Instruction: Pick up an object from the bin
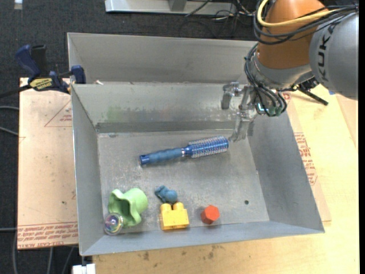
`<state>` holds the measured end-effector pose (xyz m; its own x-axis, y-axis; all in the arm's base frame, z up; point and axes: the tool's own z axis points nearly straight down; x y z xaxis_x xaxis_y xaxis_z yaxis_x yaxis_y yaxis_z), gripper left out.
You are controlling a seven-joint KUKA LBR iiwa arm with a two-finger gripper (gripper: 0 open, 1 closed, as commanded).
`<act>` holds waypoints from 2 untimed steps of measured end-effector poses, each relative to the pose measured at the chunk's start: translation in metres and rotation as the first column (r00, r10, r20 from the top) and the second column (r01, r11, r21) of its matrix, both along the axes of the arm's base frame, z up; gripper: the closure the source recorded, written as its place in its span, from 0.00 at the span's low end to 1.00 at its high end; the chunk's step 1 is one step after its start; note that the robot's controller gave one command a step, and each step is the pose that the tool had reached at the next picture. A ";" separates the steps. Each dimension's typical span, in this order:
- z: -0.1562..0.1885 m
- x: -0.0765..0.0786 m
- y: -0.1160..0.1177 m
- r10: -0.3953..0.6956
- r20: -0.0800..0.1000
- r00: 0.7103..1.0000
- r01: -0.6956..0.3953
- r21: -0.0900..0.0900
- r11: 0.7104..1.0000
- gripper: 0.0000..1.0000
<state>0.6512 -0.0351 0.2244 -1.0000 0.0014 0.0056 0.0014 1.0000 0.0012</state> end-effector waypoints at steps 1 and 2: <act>-0.113 -0.006 0.010 0.109 0.000 0.994 -0.109 0.001 0.994 0.00; -0.156 -0.007 0.042 -0.208 0.004 0.978 0.208 0.000 0.978 0.00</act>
Offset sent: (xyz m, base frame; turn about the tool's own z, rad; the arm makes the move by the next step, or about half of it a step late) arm -0.0045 0.0086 -0.1071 -0.1107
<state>0.6443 0.0070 0.0686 -0.9779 0.2092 0.0019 0.2092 0.9779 0.0015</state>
